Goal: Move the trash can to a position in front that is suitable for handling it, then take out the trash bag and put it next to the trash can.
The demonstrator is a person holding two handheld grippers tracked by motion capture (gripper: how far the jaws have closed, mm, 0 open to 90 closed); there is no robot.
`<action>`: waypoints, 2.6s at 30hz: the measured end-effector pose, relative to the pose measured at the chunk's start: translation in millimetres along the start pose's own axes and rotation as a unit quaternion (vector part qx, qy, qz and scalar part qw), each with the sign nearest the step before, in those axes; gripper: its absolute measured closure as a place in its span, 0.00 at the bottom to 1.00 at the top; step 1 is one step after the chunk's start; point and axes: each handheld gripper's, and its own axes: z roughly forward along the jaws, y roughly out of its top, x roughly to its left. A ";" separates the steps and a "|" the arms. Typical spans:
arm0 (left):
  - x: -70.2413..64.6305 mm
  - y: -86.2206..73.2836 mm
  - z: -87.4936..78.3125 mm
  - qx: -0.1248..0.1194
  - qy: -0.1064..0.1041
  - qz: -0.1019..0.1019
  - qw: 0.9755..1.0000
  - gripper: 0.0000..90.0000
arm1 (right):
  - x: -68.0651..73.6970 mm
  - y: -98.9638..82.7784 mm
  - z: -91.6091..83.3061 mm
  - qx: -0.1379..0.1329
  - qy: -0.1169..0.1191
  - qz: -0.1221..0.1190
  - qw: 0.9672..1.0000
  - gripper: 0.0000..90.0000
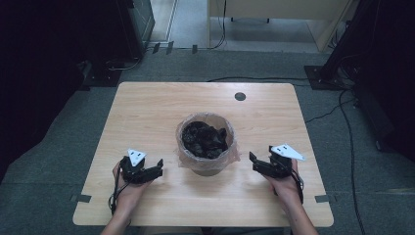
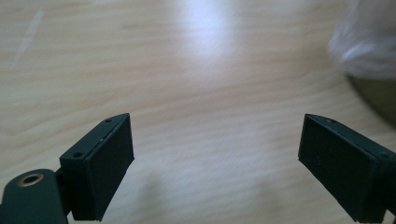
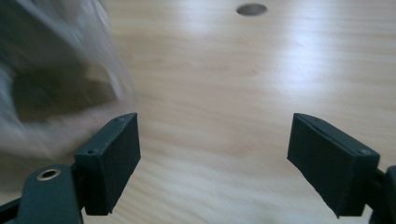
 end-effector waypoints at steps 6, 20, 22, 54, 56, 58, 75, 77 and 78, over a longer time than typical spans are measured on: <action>18.9 -12.4 -5.6 0.013 0.012 -0.005 1.000 0.10 | -33.3 -25.1 -13.0 0.028 -0.017 0.035 0.999 0.16; 67.7 -33.8 -21.6 0.030 0.033 -0.029 0.999 0.10 | -66.8 -50.2 -49.0 0.077 -0.059 0.031 0.995 0.16; 72.4 -33.4 -20.6 0.034 0.037 -0.038 0.998 0.10 | -69.9 -52.7 -49.4 0.091 -0.070 0.033 0.993 0.16; 1.1 -16.6 1.0 0.036 -0.026 0.008 0.999 0.11 | -62.1 -51.5 -40.9 0.103 -0.102 -0.005 0.989 0.15; -12.6 -12.9 5.9 0.036 -0.036 0.019 0.999 0.11 | -62.1 -51.5 -40.8 0.103 -0.102 -0.005 0.989 0.15; -22.4 -8.3 9.0 0.034 -0.041 0.026 0.998 0.11 | -62.1 -51.5 -40.8 0.103 -0.102 -0.005 0.989 0.15; -70.0 7.8 14.3 0.024 -0.072 0.075 0.994 0.15 | -61.9 -51.3 -40.6 0.103 -0.102 -0.004 0.989 0.15; -71.1 10.8 13.5 0.017 -0.074 0.072 0.994 0.15 | -61.7 -51.3 -40.5 0.104 -0.103 -0.004 0.989 0.15; -71.7 12.3 13.1 0.013 -0.075 0.074 0.994 0.17 | -61.5 -51.3 -40.5 0.103 -0.104 -0.005 0.989 0.15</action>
